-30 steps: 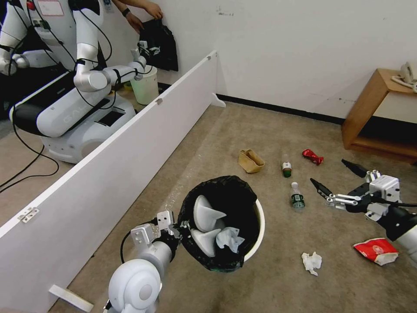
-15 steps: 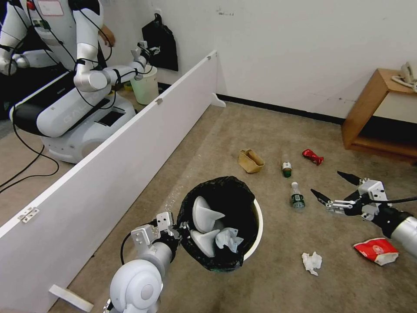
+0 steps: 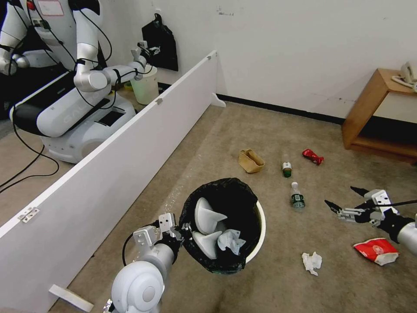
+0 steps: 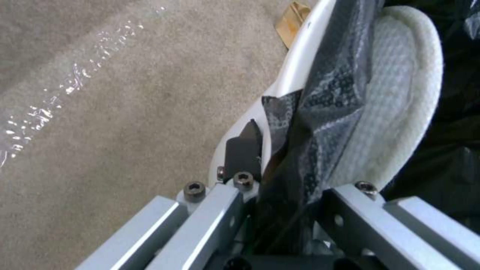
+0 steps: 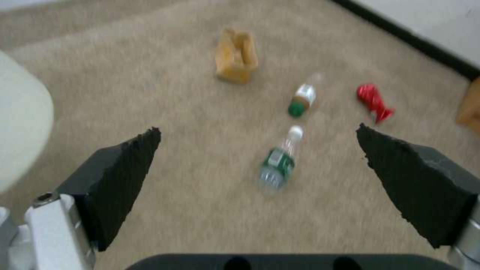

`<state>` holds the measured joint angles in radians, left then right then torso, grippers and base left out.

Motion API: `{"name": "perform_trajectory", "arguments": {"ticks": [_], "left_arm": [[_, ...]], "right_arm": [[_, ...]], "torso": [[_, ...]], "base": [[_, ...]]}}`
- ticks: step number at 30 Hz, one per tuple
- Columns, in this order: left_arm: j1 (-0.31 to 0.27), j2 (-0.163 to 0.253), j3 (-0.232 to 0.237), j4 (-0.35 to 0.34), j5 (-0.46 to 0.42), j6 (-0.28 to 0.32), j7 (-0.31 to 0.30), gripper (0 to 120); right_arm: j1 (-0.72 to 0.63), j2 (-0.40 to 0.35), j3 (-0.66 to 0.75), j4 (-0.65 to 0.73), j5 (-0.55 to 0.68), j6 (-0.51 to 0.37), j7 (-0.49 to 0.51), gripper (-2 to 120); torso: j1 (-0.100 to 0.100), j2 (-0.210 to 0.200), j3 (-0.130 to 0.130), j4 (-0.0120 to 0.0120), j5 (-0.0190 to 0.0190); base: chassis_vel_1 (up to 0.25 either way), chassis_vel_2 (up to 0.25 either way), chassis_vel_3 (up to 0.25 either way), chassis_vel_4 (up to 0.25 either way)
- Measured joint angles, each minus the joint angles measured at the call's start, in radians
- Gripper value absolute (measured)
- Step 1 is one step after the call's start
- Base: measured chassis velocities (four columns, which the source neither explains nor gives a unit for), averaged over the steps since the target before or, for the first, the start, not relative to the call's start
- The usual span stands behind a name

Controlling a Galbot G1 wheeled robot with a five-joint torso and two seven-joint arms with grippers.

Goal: Pick up the trash bin, then pick up the garbage from the floor and place it into the trash bin.

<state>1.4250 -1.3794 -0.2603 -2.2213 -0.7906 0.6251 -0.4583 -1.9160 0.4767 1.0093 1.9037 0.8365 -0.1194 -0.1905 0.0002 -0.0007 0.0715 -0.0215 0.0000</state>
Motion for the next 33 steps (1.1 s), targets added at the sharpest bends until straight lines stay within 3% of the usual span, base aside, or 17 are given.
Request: {"name": "perform_trajectory", "arguments": {"ticks": [11, 33], "left_arm": [[-0.001, -0.017, 0.011, 0.006, 0.012, 0.0, 0.007, 2], [-0.008, -0.011, 0.025, 0.034, 0.017, -0.003, 0.022, 2]], "right_arm": [[0.038, -0.034, -0.121, -0.086, 0.044, -0.027, 0.035, 100], [0.107, -0.039, -0.294, -0.18, 0.123, -0.084, 0.066, 100]], "torso": [[0.0, 0.0, 0.0, 0.0001, 0.0], [0.0, 0.0, 0.0, 0.0001, -0.0001]], "base": [[0.0, 0.0, 0.0, 0.0], [0.0, 0.0, 0.0, 0.0]]}}
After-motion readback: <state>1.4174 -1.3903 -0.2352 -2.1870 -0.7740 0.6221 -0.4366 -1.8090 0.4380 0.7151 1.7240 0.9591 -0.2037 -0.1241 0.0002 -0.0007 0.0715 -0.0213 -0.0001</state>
